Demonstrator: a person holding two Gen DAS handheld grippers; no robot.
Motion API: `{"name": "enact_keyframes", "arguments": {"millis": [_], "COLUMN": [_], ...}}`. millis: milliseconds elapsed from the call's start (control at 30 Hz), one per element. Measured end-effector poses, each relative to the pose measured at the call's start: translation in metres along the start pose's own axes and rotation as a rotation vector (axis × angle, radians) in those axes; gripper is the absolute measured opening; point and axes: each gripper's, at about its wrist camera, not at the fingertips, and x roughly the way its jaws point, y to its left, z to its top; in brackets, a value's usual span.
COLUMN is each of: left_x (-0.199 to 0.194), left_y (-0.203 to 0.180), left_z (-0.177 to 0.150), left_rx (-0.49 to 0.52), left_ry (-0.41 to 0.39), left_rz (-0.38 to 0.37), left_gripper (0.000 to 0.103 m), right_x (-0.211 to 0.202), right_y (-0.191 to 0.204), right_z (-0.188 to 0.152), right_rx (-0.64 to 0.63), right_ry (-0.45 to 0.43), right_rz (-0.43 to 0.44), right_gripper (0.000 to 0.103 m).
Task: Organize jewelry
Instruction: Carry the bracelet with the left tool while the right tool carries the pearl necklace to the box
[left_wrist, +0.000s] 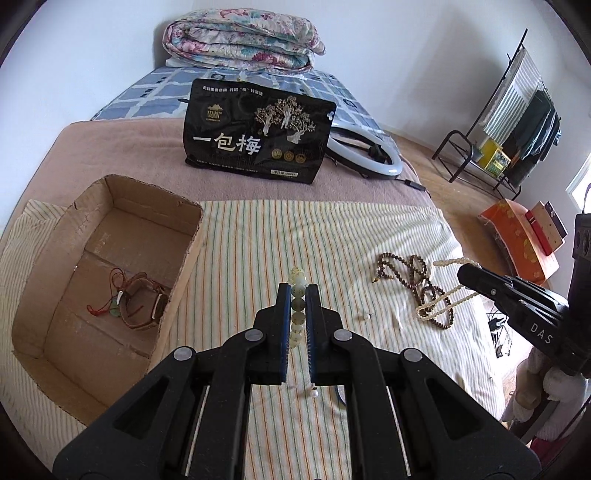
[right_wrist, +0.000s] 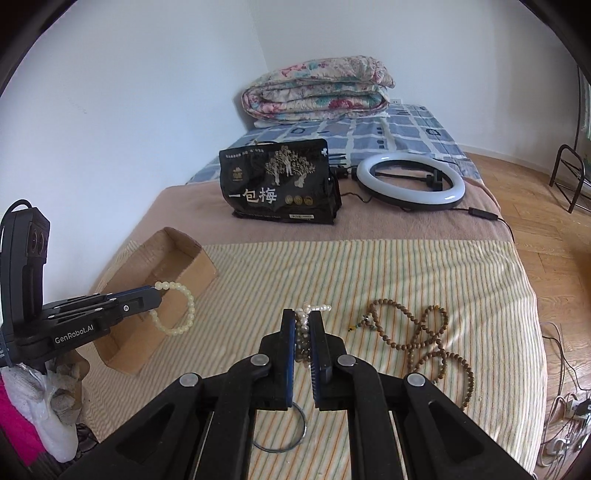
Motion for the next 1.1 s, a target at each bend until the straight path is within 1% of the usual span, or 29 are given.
{"name": "enact_keyframes", "arguments": {"millis": [267,600,867,1100], "left_x": [-0.033,-0.065,-0.078,-0.081], "left_y": [0.033,0.081,0.119,0.147], "left_z": [0.006,0.004,-0.004,-0.014], "left_rx": [-0.044,-0.088,-0.125,-0.148], "left_ry": [-0.066,-0.125,-0.133,-0.118], "left_rz": [0.026,0.095,0.145,0.183], "left_gripper": [0.005,0.005,0.005,0.005], "right_x": [0.000,0.017,0.034,0.051], "right_y": [0.034,0.097,0.145,0.181], "right_z": [0.011,0.021,0.020,0.015], "right_rx": [-0.024,-0.092,-0.143,-0.186], "right_ry": [-0.034,-0.054,-0.049,-0.030], "right_rz": [0.046,0.129,0.199,0.249], "right_gripper": [0.005,0.005,0.005,0.005]}}
